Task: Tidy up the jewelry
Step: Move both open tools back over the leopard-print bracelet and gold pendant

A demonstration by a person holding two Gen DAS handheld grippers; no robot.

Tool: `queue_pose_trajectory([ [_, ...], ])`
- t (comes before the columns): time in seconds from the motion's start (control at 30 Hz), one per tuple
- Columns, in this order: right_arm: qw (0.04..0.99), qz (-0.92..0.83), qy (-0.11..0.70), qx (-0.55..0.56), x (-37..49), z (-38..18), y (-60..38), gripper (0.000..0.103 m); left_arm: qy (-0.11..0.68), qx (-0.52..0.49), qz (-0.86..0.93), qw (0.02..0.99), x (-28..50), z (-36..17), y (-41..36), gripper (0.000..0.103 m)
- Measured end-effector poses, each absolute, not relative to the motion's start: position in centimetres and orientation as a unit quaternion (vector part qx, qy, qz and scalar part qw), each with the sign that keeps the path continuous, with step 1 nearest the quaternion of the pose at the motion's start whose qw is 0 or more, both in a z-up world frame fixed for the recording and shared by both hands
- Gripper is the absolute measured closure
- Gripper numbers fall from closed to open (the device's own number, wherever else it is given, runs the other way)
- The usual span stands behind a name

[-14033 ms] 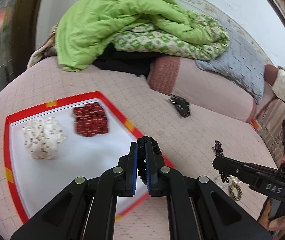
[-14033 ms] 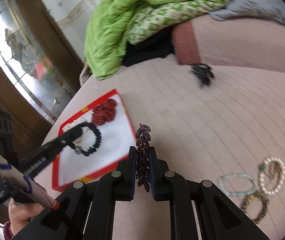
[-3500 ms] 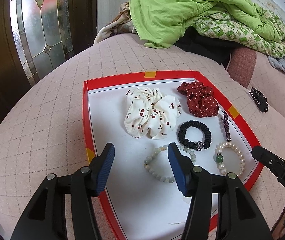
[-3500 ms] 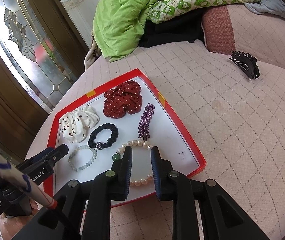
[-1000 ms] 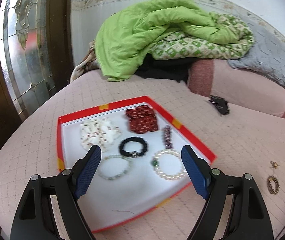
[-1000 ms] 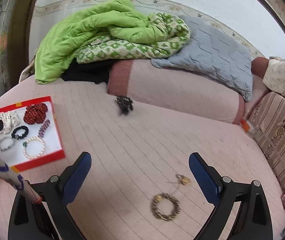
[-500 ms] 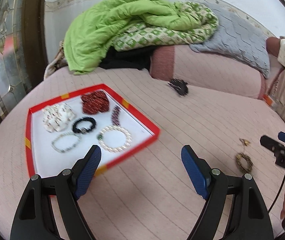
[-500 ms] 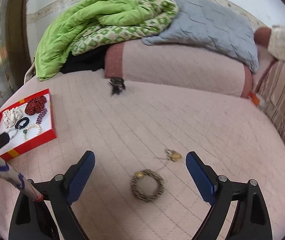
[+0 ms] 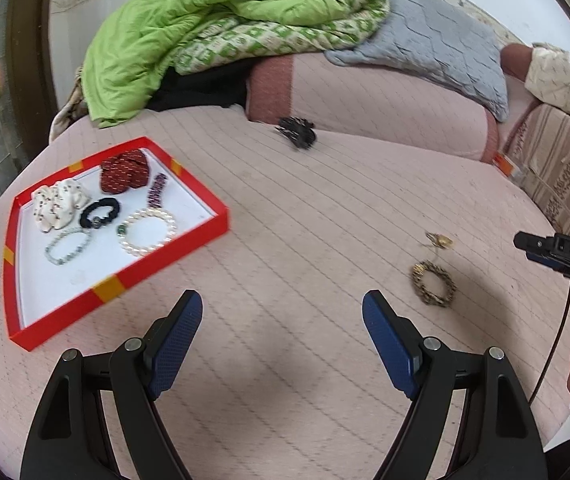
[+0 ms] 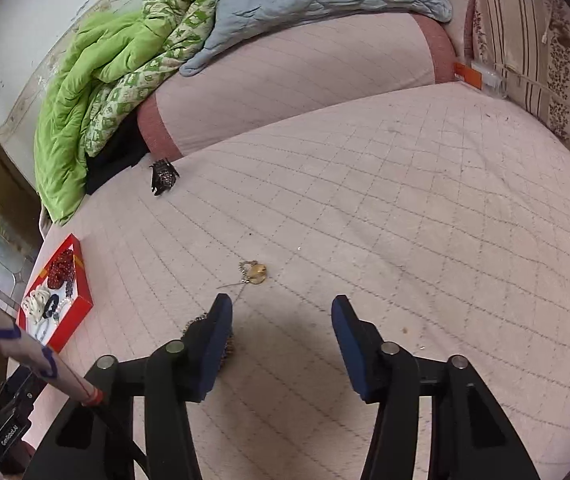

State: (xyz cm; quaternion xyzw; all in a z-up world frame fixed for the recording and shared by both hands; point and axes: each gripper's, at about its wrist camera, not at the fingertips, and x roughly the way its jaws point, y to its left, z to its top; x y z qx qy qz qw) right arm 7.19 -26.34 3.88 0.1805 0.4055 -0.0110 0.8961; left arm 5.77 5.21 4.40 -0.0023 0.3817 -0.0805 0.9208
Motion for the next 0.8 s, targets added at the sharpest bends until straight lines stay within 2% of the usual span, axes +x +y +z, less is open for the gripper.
queue_pose_trajectory([
  [0.5,0.894,-0.009,0.416,0.166,7.7,3.0,-27.1,0.051,0.409,0.056,-0.109,0.904,8.0,3.2,-3.2,0.022],
  [0.8,0.903,-0.02,0.407,0.134,7.7,3.6,-27.2,0.051,0.426,0.053,-0.116,0.896,10.4,2.3,-6.1,0.022],
])
